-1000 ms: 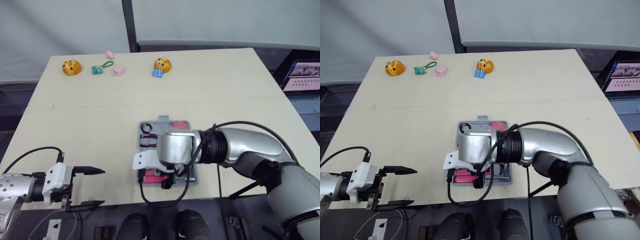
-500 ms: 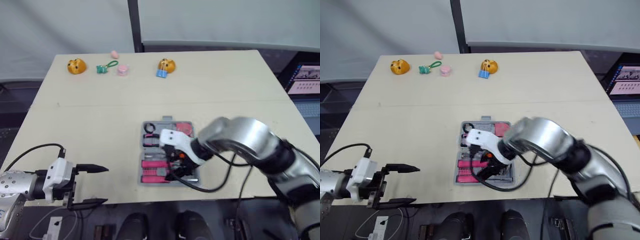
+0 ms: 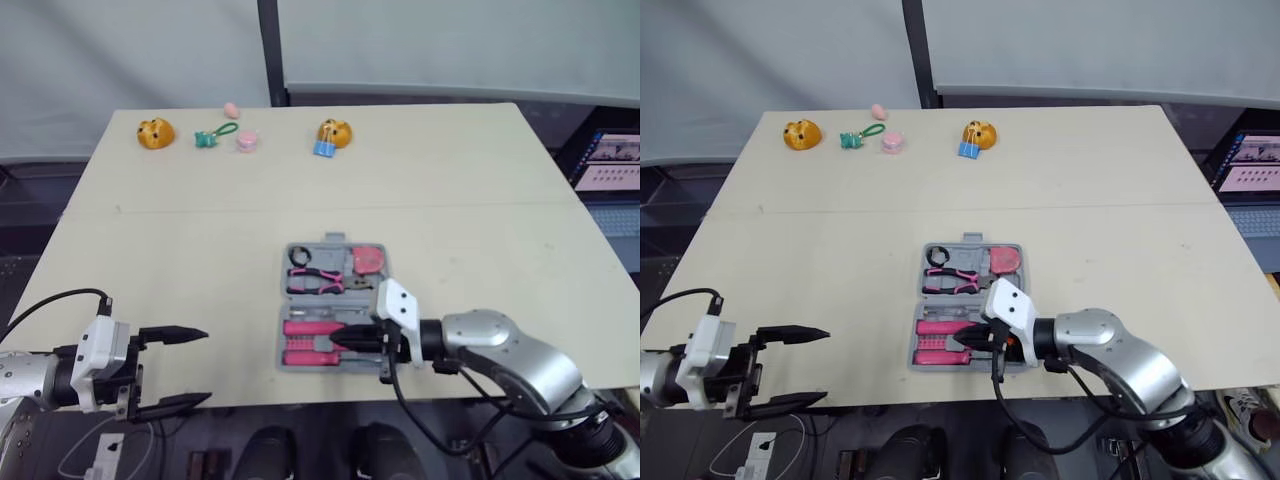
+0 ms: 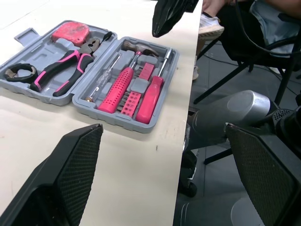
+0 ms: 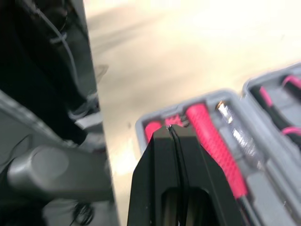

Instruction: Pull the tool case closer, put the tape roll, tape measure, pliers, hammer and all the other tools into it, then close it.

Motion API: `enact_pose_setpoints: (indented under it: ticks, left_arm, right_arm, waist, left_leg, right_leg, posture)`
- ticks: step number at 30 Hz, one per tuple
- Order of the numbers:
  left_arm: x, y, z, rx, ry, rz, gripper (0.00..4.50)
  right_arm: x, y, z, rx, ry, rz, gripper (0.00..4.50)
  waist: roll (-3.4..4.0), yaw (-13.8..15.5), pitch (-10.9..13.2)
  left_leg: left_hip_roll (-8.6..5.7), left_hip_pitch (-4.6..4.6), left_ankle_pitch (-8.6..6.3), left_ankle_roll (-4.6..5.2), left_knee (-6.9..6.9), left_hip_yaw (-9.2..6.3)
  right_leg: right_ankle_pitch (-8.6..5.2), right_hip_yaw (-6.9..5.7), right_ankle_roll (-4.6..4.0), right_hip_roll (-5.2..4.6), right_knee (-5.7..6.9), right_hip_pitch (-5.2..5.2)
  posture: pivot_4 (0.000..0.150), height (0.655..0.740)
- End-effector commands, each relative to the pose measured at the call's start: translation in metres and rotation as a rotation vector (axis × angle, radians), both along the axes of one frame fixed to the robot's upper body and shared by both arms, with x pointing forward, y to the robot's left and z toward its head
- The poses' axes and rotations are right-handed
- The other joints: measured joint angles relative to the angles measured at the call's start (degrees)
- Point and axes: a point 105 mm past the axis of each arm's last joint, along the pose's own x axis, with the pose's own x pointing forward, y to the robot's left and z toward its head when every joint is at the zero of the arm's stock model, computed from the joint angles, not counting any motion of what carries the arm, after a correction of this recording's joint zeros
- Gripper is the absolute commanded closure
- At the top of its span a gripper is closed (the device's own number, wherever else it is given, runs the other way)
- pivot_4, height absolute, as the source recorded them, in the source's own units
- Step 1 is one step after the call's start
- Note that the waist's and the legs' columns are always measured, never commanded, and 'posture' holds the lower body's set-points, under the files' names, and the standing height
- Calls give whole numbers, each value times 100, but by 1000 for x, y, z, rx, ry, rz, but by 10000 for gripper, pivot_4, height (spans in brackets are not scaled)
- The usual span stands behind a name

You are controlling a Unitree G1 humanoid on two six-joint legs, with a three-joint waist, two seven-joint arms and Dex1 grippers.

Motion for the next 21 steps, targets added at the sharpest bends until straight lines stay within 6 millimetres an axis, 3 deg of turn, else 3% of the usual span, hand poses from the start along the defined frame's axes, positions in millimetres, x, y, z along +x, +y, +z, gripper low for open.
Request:
enact_pose_setpoints:
  ticks: [1, 11, 21]
  left_arm:
    - [0, 1, 3, 5, -25, 5, 0]
    - [0, 3, 5, 26, -31, 3, 0]
    - [-2, 4, 5, 43, -22, -4, 0]
  right_arm:
    - [0, 4, -2, 28, -73, 21, 44652]
    - [-4, 4, -35, -4, -55, 47, 44652]
    - [-8, 5, -52, -34, -60, 70, 44652]
  waist:
    - [0, -1, 0]
    - [-1, -1, 0]
    - [-1, -1, -1]
  left_leg:
    - [0, 0, 0, 0, 0, -1]
    - [0, -1, 0, 0, 2, -1]
    - [0, 0, 0, 0, 5, -2]
  right_leg:
    - [0, 0, 0, 0, 0, -1]
    - [0, 0, 0, 0, 2, 0]
    - [0, 0, -1, 0, 7, -1]
  posture:
    - [1500, 6677]
    - [1500, 6677]
    - [1500, 6677]
